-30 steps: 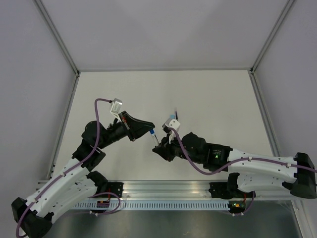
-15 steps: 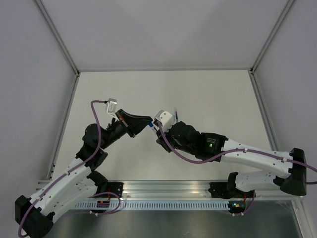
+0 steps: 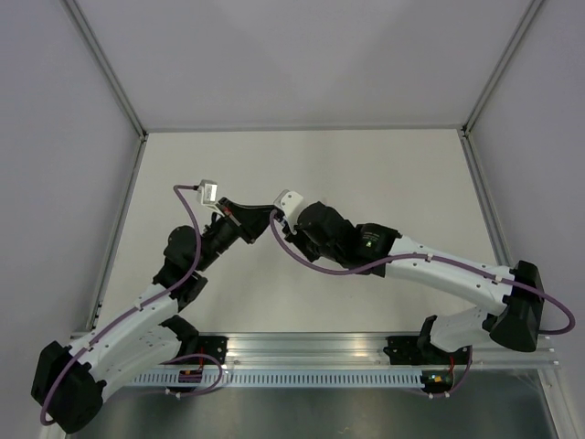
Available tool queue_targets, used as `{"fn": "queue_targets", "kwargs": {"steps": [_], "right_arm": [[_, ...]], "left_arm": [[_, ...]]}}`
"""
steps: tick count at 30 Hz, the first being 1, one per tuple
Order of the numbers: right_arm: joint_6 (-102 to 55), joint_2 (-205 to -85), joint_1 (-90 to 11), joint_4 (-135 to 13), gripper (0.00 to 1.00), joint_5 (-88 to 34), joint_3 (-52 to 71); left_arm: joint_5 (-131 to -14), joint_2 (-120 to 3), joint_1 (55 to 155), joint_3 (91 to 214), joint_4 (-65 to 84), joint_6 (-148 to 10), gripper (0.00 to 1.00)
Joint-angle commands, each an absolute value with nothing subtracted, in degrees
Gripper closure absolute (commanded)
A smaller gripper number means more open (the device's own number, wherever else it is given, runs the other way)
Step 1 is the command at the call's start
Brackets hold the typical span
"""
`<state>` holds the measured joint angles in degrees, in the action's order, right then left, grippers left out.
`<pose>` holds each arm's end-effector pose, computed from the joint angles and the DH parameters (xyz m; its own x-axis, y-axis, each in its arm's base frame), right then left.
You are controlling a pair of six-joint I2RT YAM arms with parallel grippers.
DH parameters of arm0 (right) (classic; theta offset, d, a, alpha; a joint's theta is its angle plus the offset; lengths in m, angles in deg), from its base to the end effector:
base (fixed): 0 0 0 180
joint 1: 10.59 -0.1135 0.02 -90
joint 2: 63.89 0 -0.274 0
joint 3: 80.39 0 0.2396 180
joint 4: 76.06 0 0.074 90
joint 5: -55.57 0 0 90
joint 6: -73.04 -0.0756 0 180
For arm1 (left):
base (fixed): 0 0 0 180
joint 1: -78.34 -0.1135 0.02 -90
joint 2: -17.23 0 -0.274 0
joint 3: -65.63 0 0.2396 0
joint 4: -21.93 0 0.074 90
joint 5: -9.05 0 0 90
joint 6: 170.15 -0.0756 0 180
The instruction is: Insert the pens into the pen caps
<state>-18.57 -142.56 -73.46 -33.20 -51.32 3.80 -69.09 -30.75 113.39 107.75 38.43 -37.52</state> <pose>0.1659 0.2757 0.3164 -0.2974 -0.5216 -0.7997 -0.7382 0.6568 -0.1538 0.1715 -0.1393 0.3199 -0.3814 -0.5421 -0.7488 0.6375 0.4323 -0.6377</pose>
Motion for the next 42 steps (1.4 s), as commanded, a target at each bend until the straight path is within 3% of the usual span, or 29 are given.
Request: {"fn": "queue_targets", "kwargs": {"steps": [1, 17, 22, 26, 28, 30, 31, 37, 40, 41, 42], "right_arm": [[-20.82, -139.65, -66.78, -58.74, 1.0, -49.4, 11.73], [-39.54, -141.14, -47.25, -79.05, 1.0, -5.72, 4.78], [-39.99, -141.67, -47.07, -79.4, 1.0, 0.36, 1.36], [-38.85, -138.78, -47.07, -77.04, 1.0, 0.64, -3.65], [-37.89, -137.11, -47.07, -75.72, 1.0, -0.15, -6.8], [-37.79, -134.38, -47.07, -74.49, 1.0, -0.86, -8.93], [-37.53, -133.42, -47.07, -74.57, 1.0, -1.38, -11.11], [-36.39, -127.26, -47.07, -72.03, 1.0, -2.88, -17.89], [-36.39, -125.41, -47.07, -65.04, 1.0, -12.08, -17.99], [-36.73, -125.67, -47.07, -62.29, 1.0, -16.11, -17.55], [-37.17, -126.28, -46.98, -57.57, 1.0, -23.81, -17.11]], "left_arm": [[-54.68, -32.87, 115.52, 101.41, 28.77, -36.82, 0.98], [-40.36, -32.34, 115.61, 98.5, 43.72, -35.68, 0.98], [-42.27, -30.59, 115.52, 100.69, 41.8, -35.94, 0.98], [-46.75, -27.68, 115.52, 105.61, 30.84, -38.21, 0.97], [-49.3, -26.98, 115.52, 108.41, 27.57, -39.19, 0.79], [-51.06, -26.8, 115.52, 110.09, 24.5, -39.54, 0.71], [-51.76, -26.71, 115.52, 111.67, 23.43, -39.8, 0.56], [-58.35, -27.06, 115.43, 115.54, 16.23, -41.21, 0.24], [-59.77, -27.33, 115.43, 115.47, 15.25, -41.91, 0.17], [-60.81, -27.59, 115.43, 115.29, 14.99, -42.18, 0.12], [-61.61, -27.68, 115.34, 114.85, 14.38, -42.62, 0.01]]}}
